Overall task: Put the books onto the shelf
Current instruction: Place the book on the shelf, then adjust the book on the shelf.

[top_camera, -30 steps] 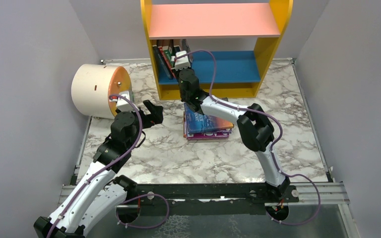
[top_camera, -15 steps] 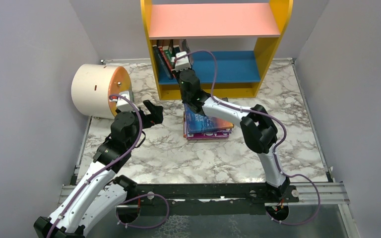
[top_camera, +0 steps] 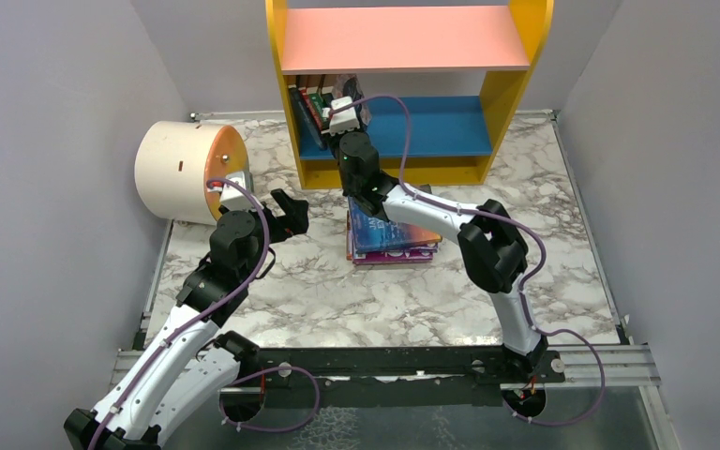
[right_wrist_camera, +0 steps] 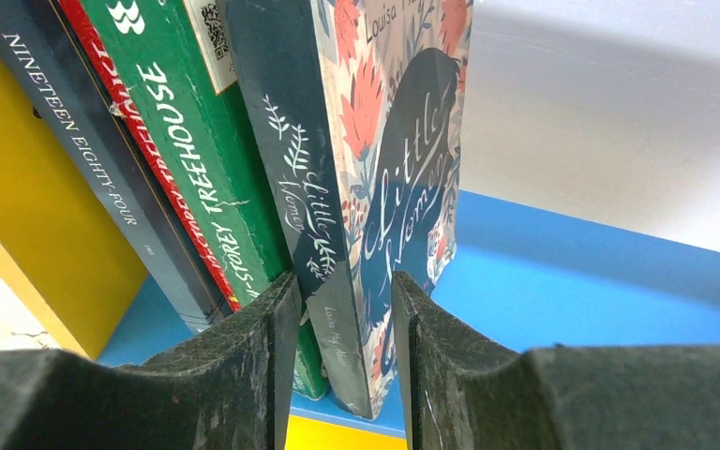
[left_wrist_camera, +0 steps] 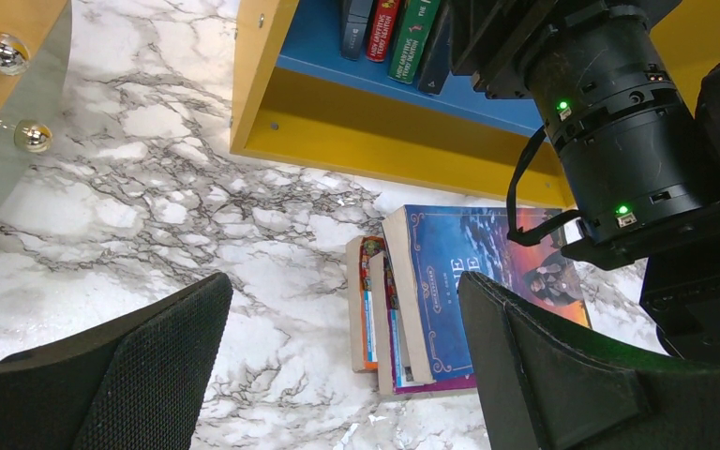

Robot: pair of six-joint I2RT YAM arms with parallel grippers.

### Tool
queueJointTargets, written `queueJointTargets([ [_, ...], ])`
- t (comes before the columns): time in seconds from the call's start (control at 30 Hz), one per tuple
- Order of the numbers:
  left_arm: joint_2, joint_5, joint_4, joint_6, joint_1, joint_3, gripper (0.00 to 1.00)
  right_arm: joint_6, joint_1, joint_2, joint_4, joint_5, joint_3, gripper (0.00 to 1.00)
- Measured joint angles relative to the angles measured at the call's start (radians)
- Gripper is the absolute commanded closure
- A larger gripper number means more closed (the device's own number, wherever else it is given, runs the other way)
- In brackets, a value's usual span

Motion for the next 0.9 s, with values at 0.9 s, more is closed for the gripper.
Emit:
queueJointTargets([
  [0.9, 0.036, 0.001, 0.002, -0.003, 0.000, 0.000, 0.14, 0.062, 0.047, -0.245, -0.002, -0.031, -0.252, 0.46],
])
